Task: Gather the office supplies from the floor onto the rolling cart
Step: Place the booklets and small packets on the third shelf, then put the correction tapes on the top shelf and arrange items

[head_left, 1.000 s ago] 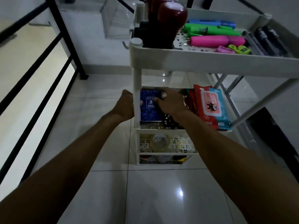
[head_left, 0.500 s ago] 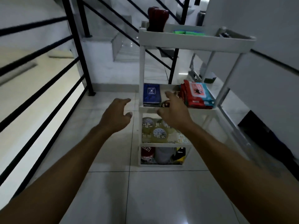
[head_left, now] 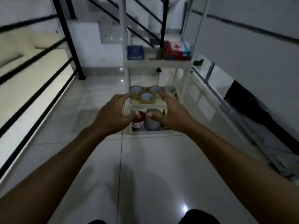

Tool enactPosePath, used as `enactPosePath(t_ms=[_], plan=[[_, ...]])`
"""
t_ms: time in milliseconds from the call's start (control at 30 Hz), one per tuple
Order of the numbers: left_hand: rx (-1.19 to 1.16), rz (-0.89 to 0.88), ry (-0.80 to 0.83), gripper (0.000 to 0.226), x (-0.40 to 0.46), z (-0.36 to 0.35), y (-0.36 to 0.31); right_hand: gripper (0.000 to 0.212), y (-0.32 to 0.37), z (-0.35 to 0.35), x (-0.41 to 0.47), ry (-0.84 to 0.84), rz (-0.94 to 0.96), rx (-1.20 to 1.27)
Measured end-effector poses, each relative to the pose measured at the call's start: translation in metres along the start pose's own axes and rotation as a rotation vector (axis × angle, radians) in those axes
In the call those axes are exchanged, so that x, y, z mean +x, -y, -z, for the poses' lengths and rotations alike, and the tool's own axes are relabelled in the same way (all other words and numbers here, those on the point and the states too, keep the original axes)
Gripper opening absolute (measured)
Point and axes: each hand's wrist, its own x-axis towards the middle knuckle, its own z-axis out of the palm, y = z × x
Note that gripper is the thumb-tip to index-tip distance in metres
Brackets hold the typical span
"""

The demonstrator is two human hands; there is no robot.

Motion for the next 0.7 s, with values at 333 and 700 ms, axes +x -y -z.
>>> enactPosePath(t_ms=[333, 700], plan=[[-0.083, 0.091, 0.283, 0.071, -0.146, -0.159, 0.050, 0.097, -0.135, -0.108, -0.157, 0.260, -0.124, -0.184], [0.042, 0.184, 0.646, 0.068, -0.289, -0.239, 0.081, 0.092, -0.190, -0.162, -0.310, 0.418, -0.235, -0.103]])
